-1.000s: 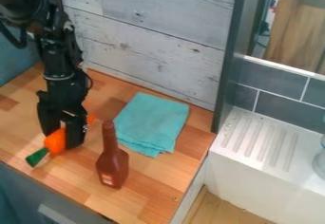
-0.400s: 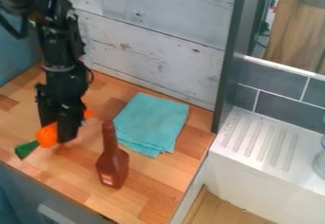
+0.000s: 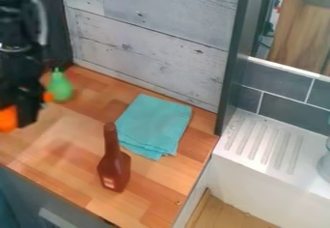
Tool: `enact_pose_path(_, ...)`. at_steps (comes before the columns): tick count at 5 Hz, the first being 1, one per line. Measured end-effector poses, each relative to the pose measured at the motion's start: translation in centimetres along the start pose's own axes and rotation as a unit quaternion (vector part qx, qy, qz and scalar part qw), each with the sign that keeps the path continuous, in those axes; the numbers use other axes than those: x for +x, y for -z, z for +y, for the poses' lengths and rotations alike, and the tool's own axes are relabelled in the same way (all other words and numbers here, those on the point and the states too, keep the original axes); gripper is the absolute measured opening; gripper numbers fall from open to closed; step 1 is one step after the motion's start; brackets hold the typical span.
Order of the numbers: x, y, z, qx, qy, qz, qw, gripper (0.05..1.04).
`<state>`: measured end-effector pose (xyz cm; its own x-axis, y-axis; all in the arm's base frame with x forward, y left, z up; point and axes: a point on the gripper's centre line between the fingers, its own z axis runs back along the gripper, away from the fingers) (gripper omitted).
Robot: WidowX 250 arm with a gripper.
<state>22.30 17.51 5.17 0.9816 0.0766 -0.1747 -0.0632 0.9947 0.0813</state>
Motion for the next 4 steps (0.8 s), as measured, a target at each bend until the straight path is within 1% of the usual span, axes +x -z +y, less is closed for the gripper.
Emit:
enact_pose_path(1,0.1,1.0,2.9,0.005,-0.037,0.004,0.9993,0.594)
enact_pose_path(2,1.1,2.4,3.9,0.004,-0.059,0.028,0.9979,0.594)
enact_pose_path(4,2.9,4.2,4.7,-0.002,-0.090,0.047,0.9948,0.594)
